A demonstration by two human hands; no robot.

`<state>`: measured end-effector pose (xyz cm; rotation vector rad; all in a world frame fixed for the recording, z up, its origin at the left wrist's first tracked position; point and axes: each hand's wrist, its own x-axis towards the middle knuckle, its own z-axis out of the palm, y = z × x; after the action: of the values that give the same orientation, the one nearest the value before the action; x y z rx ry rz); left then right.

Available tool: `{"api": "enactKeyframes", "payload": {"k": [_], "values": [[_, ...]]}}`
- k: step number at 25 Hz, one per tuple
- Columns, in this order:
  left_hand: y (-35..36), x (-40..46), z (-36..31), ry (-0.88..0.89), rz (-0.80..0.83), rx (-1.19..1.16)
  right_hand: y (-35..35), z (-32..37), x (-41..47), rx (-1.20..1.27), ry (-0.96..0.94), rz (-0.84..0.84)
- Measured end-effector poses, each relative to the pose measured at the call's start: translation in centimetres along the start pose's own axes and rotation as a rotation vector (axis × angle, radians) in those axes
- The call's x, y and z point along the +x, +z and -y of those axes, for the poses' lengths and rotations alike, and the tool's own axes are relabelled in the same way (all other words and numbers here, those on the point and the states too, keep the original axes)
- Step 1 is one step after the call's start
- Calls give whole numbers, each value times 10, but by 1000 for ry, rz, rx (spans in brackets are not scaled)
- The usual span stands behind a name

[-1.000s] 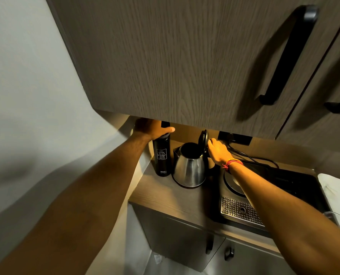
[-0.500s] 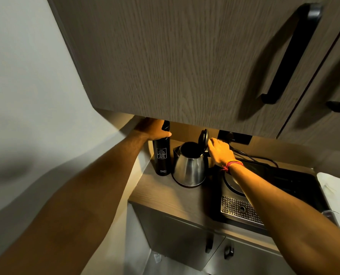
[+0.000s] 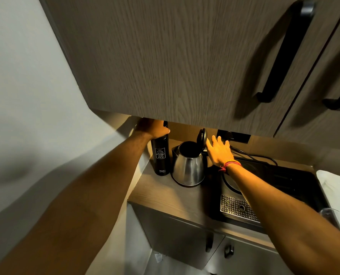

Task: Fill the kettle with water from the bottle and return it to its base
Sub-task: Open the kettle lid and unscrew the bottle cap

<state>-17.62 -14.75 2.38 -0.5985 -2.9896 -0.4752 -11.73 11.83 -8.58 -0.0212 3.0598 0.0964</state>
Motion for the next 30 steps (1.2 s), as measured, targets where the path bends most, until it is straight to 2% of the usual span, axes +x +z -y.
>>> {"api": "enactKeyframes", "payload": {"k": [3,5,7,12,18,19,22,25,28,30], "values": [[0,-2,-5,46,-110,-30,-1,0,0,-4,-7,-13],[0,0,-2,93,-5,-8,0,-1,0,-2,-5,-14],[1,0,1,53,74,37,1,-2,0,4,-4,-14],[1,-9,-8,-40,-109,-44,0,-1,1,7,-15,-10],[-6,-13,0,157,-329,-75,0,0,2,-1,-4,-4],[-6,-15,1,196,-326,-50,0,1,2,-4,-3,-8],[4,-26,5,226,-100,146,-1,1,2,-9,-2,-23],[28,-43,15,325,-55,365,-1,3,0,-38,-2,-30],[57,-61,21,384,14,374,-1,6,0,-21,-4,-37],[77,-71,28,336,122,365,-1,6,-1,4,1,-37]]}}
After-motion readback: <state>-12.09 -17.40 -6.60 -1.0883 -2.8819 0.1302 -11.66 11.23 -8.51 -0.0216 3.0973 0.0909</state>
